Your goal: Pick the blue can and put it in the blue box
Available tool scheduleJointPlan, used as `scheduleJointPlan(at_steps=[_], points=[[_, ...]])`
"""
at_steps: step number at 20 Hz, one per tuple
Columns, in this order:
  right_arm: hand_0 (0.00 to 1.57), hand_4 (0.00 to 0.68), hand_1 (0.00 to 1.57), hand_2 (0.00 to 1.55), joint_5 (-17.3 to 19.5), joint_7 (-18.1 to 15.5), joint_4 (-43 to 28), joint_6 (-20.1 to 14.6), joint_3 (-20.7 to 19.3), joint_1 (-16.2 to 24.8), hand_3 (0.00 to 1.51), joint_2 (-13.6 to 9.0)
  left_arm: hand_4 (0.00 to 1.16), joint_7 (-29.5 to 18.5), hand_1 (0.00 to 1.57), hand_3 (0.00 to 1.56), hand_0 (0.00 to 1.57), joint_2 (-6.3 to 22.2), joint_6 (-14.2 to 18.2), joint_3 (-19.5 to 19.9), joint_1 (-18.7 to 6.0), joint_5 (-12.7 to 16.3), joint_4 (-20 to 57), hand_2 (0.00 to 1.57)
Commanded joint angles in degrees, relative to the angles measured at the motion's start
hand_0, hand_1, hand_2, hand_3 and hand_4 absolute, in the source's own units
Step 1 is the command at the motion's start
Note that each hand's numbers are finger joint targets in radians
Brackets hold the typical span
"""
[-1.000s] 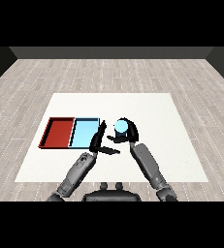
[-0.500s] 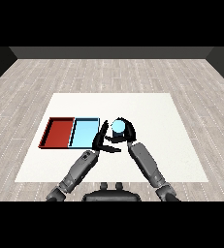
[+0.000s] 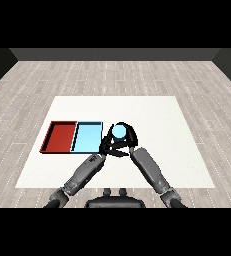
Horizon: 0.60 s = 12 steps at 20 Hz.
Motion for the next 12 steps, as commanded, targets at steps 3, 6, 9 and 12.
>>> scheduleJointPlan(at_steps=[3, 6, 9, 12], points=[[1.43, 0.549, 1.43, 1.46, -0.97, -1.64, 0.62, -1.77, 1.93, 0.59, 1.38, 0.02, 0.0, 1.89, 0.0, 0.0, 0.0, 0.0, -0.8, 0.19, 2.02, -2.42, -1.23, 0.0], [1.43, 0.551, 1.43, 1.46, -2.12, 0.46, 0.18, -1.79, 2.31, -1.53, 1.38, 0.02, 0.0, -3.59, 0.0, 0.0, 0.0, 0.01, 1.22, -1.12, -2.37, 2.9, 6.28, 0.0], [1.43, 0.533, 1.43, 1.46, 0.34, -0.54, -0.33, 2.38, 0.33, 1.77, 1.37, 0.02, 0.0, 3.49, 0.0, 0.0, 0.0, 0.03, 1.17, 0.46, -1.37, -0.15, -1.1, 0.0], [1.44, 0.518, 1.44, 1.46, -3.24, -2.3, 5.0, -0.23, 1.31, -3.88, 1.37, 0.01, 0.0, 1.34, 0.0, 0.0, 0.0, 0.02, 1.5, -0.35, -0.65, -1.26, -1.68, 0.0]])
